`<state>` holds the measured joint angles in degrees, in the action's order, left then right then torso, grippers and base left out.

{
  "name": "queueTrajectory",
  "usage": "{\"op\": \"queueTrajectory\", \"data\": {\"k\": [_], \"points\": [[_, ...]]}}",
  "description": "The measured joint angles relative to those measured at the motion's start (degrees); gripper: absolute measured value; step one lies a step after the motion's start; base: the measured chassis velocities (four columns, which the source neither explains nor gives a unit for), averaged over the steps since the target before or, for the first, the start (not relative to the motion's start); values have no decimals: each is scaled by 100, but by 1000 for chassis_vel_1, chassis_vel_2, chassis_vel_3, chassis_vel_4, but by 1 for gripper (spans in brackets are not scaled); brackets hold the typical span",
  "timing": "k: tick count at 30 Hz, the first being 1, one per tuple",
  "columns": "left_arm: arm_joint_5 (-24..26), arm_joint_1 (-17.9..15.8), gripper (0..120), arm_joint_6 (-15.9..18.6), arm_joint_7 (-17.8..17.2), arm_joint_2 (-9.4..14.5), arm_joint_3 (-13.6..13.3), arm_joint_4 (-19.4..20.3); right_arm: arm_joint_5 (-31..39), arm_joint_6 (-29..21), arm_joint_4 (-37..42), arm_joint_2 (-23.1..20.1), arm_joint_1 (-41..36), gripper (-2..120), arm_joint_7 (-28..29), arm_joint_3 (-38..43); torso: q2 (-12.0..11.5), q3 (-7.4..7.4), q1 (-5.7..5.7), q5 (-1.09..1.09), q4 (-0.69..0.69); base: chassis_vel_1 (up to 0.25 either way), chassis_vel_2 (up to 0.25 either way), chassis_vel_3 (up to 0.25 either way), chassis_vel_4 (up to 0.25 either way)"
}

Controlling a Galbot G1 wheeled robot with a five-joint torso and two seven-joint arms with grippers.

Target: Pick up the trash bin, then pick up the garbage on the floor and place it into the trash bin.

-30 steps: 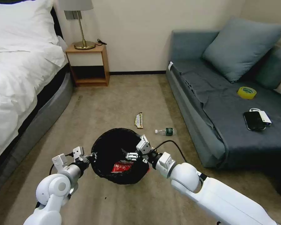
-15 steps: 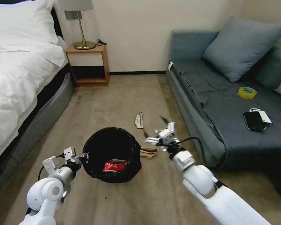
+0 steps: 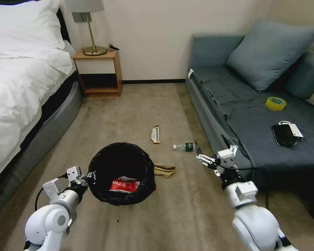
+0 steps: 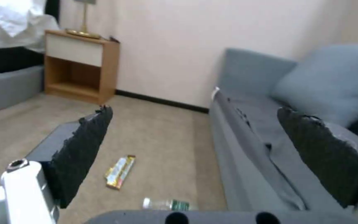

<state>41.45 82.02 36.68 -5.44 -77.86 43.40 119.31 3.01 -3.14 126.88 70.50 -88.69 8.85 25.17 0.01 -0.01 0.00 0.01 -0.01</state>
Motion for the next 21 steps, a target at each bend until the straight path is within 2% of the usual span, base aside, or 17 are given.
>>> {"op": "queueTrajectory", "data": {"k": [4, 21], "points": [[17, 9, 4, 5, -10, 6, 0, 45, -145, 109, 99, 327, -309, 100, -90, 116, 0, 0, 0, -1, 1, 0, 0, 0, 0], [160, 2, 4, 7, -3, 131, 102, 62, -236, 185, 140, 463, -562, 100, -269, 260, 0, 1, 0, -1, 1, 0, 0, 0, 0]]}}
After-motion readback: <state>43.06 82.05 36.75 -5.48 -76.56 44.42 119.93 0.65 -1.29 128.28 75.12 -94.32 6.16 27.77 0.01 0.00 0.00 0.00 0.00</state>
